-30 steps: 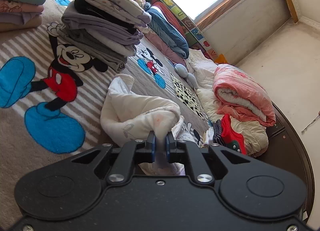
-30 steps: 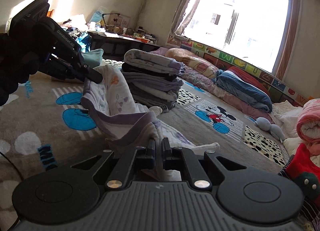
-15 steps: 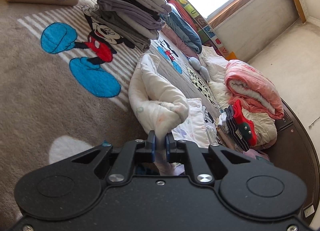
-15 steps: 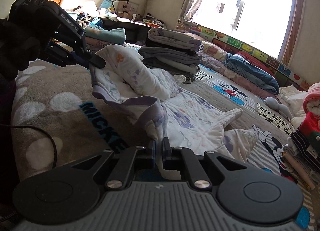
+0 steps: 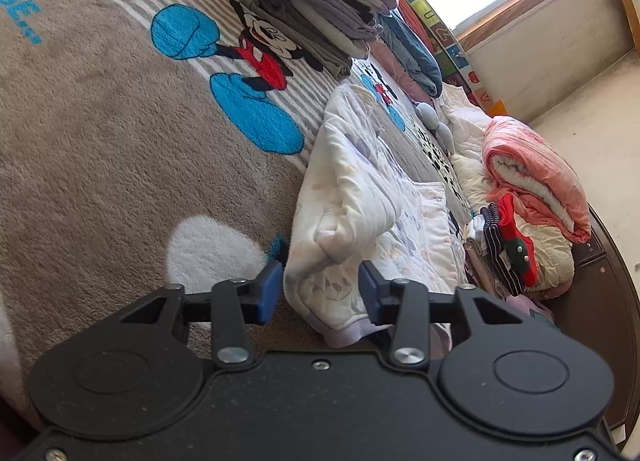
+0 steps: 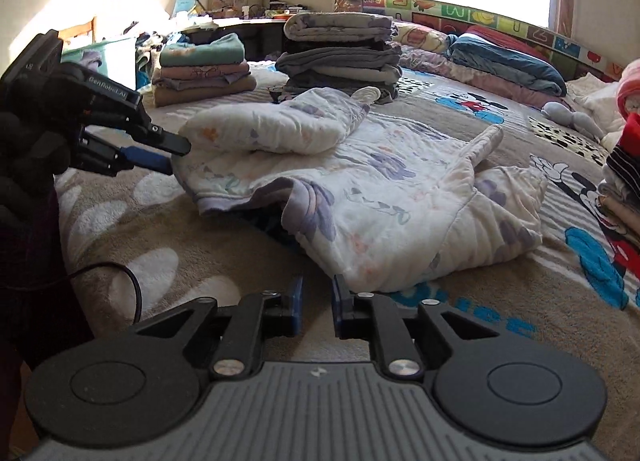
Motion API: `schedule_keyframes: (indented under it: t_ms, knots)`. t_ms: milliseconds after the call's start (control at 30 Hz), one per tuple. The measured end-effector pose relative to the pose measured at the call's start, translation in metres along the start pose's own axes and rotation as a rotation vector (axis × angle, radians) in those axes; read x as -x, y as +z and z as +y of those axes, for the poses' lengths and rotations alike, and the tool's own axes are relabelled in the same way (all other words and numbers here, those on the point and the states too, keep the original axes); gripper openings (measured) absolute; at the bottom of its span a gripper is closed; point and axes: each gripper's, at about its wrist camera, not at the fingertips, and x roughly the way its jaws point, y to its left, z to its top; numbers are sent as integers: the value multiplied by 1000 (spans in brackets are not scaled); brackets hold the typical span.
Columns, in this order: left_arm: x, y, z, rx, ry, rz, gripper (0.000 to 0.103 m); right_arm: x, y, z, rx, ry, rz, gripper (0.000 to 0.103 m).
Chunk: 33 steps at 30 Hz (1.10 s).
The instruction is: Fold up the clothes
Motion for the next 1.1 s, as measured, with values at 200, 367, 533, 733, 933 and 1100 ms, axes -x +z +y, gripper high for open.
schedule_keyframes:
  t_ms: [200,367,533,733,933,1100]
  knots:
    - [-10,-11,-14,-85,84,21,53,26,-18,-63,-614,100,-154,37]
    - [-29,-24,-5,30,40,99,53,-7,-47,-85,-1045,234,-96,45]
    - [-40,-24,9,156,-28,57,53,-51,-85,-78,-1439,420,-143,48]
    - [-51,-25,0,146,-61,53,29,-74,-105,-73,-1615,488,-285,40]
    - [-29,-26,-3,90,-46,62,7,-50,-33,-40,-842,187,-217,14]
    - [-40,-32,17,149,-18,122,8,-54,-47,-41,-758,122,-56,9]
